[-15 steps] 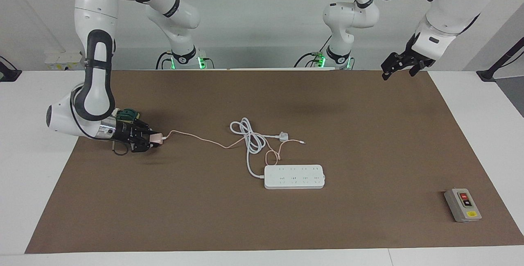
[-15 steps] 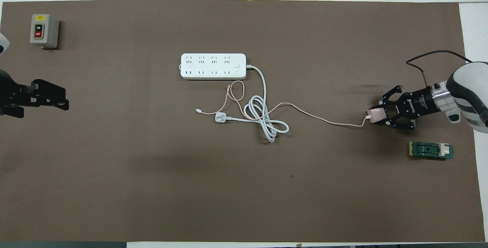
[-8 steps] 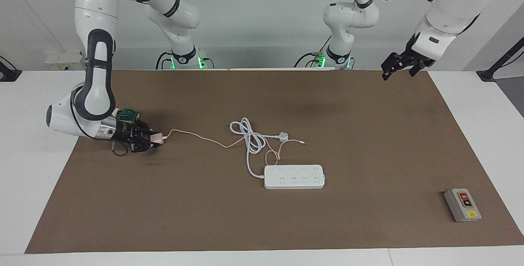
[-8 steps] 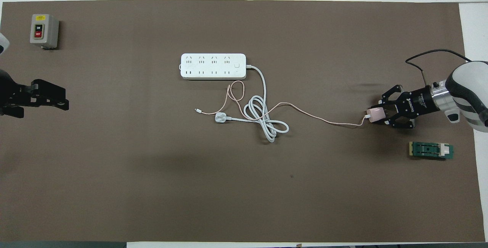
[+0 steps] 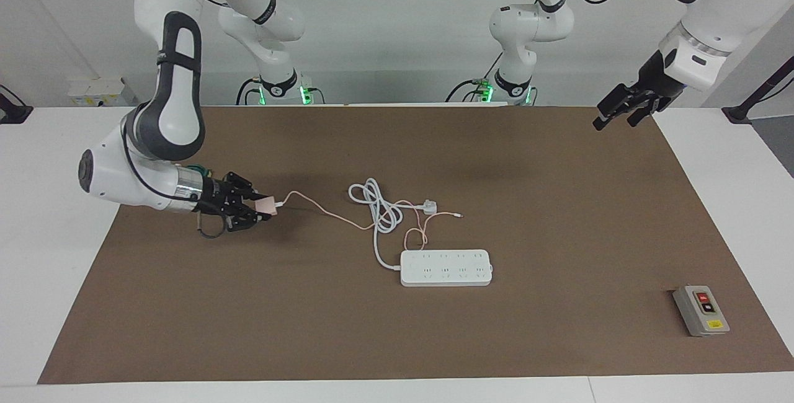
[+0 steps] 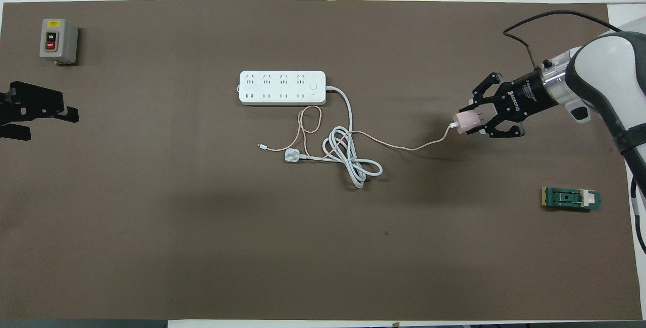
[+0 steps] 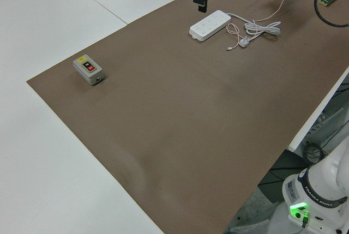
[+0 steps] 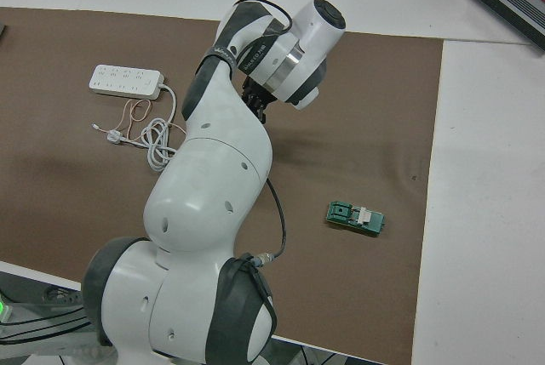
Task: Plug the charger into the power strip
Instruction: 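Carry the charger toward the strip while the left gripper reaches toward it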
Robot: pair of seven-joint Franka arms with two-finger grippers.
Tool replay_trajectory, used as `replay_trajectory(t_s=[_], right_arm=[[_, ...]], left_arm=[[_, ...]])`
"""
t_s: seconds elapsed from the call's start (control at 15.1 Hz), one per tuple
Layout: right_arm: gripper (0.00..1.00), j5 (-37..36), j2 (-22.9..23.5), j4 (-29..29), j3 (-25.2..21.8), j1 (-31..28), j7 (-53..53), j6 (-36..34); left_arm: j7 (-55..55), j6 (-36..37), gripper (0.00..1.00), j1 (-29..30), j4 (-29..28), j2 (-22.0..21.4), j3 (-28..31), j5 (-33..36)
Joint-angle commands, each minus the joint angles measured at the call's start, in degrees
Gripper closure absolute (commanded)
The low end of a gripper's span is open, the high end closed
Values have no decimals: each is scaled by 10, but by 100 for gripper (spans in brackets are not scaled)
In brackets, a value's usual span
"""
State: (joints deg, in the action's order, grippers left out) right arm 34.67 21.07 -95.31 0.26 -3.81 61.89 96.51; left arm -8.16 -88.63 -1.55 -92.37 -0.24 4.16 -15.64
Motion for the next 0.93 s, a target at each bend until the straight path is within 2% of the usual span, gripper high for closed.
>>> replay_trajectory(t_s=[0.0,0.13,0.33,0.66,0.86], right_arm=[[100,7,-32,21,3,56,77,-2],[100,19,-32,56,4,97,143,0],[100,33,-30,87,4,169,233,45],[100,33,-26,90,4,275,335,160],[100,58,-24,86,4,302,372,208]], left_arm=[[35,0,0,41,-8,37,-4,-144],[49,-3,0,59,-39,45,-4,-238],[213,-14,0,73,-97,60,-4,-340],[335,-7,0,74,-159,94,-4,-511],[404,17,0,62,-182,131,-12,-605]])
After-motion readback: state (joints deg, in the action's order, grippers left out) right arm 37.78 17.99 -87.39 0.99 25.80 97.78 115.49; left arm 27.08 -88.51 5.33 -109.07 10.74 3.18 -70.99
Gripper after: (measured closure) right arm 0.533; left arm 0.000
